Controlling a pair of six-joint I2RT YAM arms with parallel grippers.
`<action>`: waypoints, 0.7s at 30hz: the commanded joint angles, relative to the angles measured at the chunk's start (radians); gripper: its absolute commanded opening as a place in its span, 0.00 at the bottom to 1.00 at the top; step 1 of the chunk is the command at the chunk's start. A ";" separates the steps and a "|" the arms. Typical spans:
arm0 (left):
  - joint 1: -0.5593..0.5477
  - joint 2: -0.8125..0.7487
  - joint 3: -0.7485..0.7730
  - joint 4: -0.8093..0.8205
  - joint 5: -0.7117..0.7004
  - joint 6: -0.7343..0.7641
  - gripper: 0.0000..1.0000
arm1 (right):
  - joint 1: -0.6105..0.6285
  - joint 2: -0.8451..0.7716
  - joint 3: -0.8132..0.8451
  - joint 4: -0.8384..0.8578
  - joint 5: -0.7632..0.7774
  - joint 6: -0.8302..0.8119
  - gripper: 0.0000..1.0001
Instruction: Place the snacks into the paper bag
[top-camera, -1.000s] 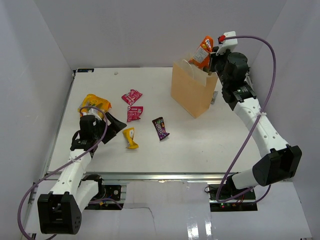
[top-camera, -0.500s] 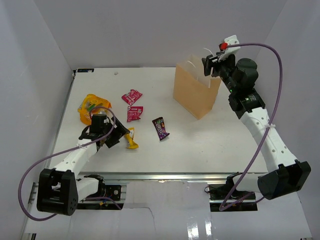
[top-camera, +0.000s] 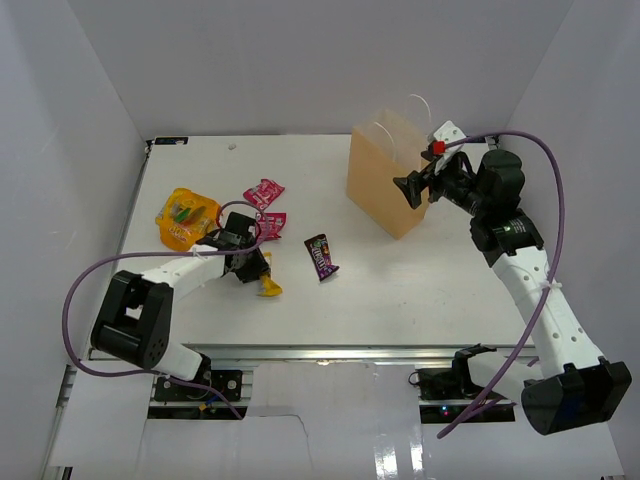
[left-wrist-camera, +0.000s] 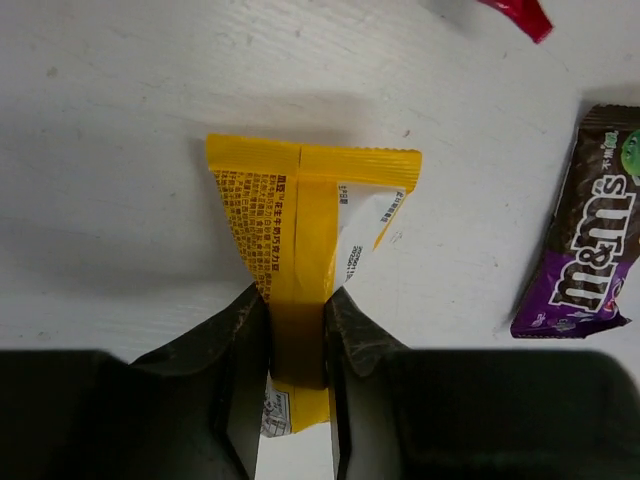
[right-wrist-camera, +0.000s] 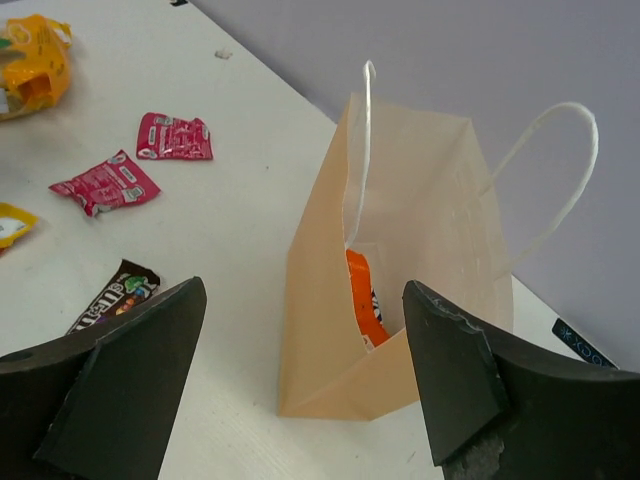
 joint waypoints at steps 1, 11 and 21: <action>-0.029 -0.032 0.067 -0.028 -0.082 0.038 0.34 | -0.026 -0.048 -0.018 0.004 -0.036 -0.008 0.85; -0.064 -0.078 0.296 0.132 0.121 0.178 0.11 | -0.127 -0.103 -0.111 -0.035 -0.088 0.005 0.87; -0.066 0.216 0.816 0.412 0.401 0.051 0.08 | -0.268 -0.175 -0.260 -0.087 -0.165 -0.008 0.88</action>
